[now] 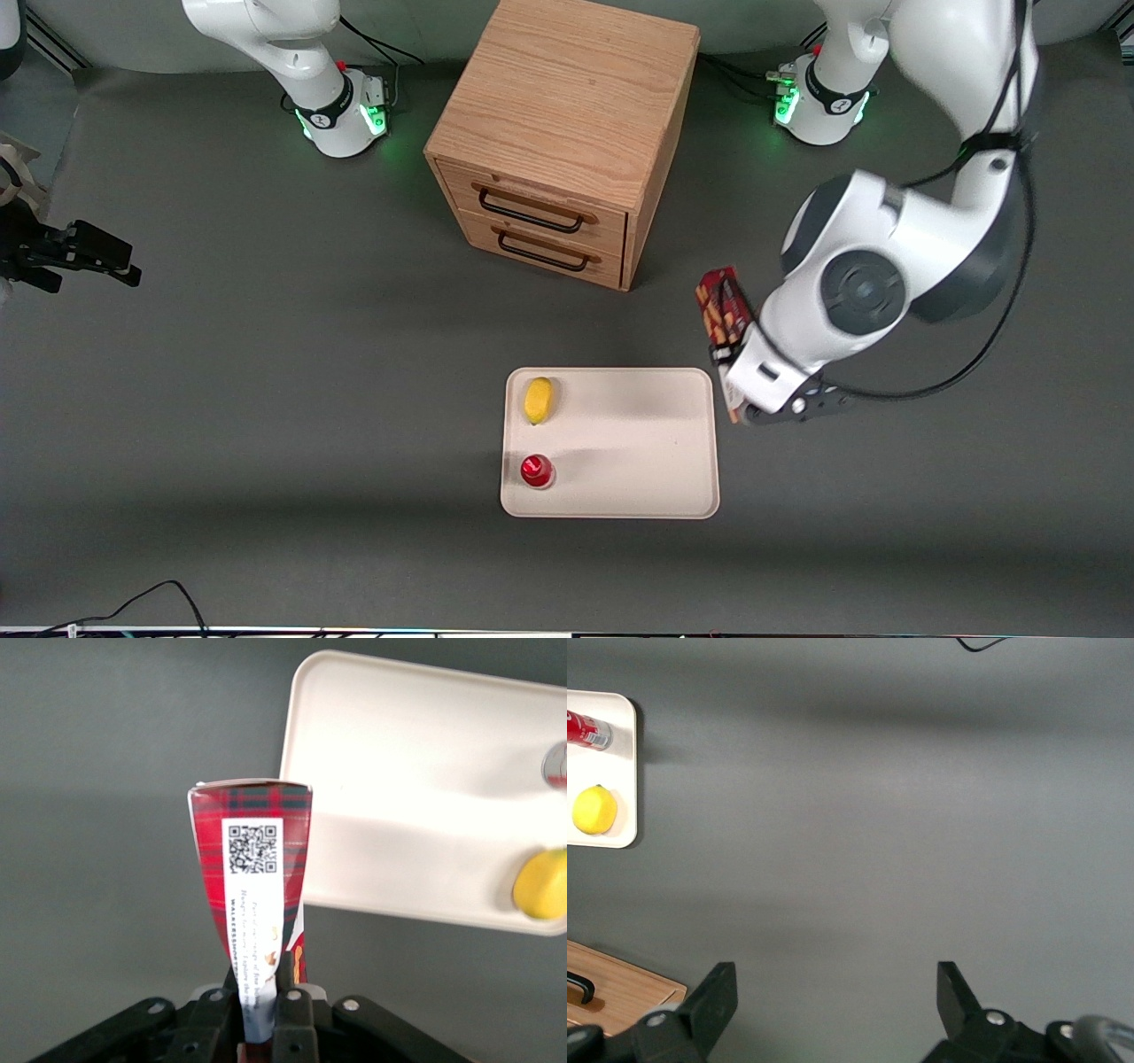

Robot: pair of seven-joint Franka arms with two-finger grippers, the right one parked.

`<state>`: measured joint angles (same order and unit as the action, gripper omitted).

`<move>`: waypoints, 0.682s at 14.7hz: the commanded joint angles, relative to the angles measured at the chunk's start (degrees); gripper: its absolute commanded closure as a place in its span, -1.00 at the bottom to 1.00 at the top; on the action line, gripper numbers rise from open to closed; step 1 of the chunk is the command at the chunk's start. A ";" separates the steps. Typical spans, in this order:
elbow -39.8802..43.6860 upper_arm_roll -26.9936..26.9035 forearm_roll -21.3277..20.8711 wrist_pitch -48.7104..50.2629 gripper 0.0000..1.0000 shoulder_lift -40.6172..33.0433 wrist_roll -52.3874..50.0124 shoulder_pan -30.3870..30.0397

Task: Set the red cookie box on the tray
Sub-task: 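Carry the held box over the cream tray beside the red can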

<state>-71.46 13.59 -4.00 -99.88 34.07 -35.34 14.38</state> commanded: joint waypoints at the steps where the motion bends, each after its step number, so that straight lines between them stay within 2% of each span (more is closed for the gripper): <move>1: 6.50 -0.41 -2.06 -1.70 1.00 4.94 -4.72 2.31; 4: 6.59 -0.41 -3.55 -8.03 1.00 8.28 -9.12 3.64; 10: 6.33 -0.59 -6.54 -17.09 1.00 12.86 -9.66 3.64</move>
<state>-67.50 13.25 -8.53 -115.75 44.77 -43.54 17.33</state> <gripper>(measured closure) 0.855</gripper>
